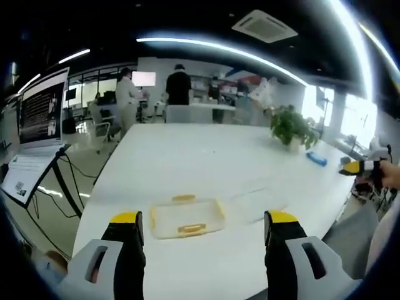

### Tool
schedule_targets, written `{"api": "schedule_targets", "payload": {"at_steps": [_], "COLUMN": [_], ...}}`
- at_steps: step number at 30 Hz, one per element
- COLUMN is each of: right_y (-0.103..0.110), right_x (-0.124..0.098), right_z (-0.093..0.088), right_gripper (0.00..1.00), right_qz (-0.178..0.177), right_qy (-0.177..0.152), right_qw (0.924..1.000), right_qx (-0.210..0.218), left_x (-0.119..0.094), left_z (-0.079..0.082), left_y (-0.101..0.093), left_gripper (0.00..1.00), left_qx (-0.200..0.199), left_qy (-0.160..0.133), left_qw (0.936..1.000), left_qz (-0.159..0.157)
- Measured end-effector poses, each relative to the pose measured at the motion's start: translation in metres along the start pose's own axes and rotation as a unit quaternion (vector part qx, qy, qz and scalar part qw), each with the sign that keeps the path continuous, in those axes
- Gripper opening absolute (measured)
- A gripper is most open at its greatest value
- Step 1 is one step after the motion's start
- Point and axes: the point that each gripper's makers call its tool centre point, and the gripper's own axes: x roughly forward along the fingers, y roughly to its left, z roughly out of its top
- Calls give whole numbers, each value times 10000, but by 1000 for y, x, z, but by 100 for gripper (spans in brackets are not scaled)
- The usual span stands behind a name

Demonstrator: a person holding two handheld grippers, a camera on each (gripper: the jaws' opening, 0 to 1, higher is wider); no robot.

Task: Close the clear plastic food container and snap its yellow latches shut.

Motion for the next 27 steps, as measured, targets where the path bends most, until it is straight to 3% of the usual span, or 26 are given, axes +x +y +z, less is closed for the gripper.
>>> {"api": "schedule_targets", "payload": {"at_steps": [27], "right_y": [3], "right_x": [3], "right_z": [-3], "right_gripper": [51], "right_qz": [72], "right_qy": [53], "right_qw": [9999], "right_qx": [69], "left_x": [6], "left_z": [-1], "left_y": [-1], "left_gripper": [77], "left_qx": [107], "left_qy": [85], "left_qw": [9999], "left_qz": [-75]}}
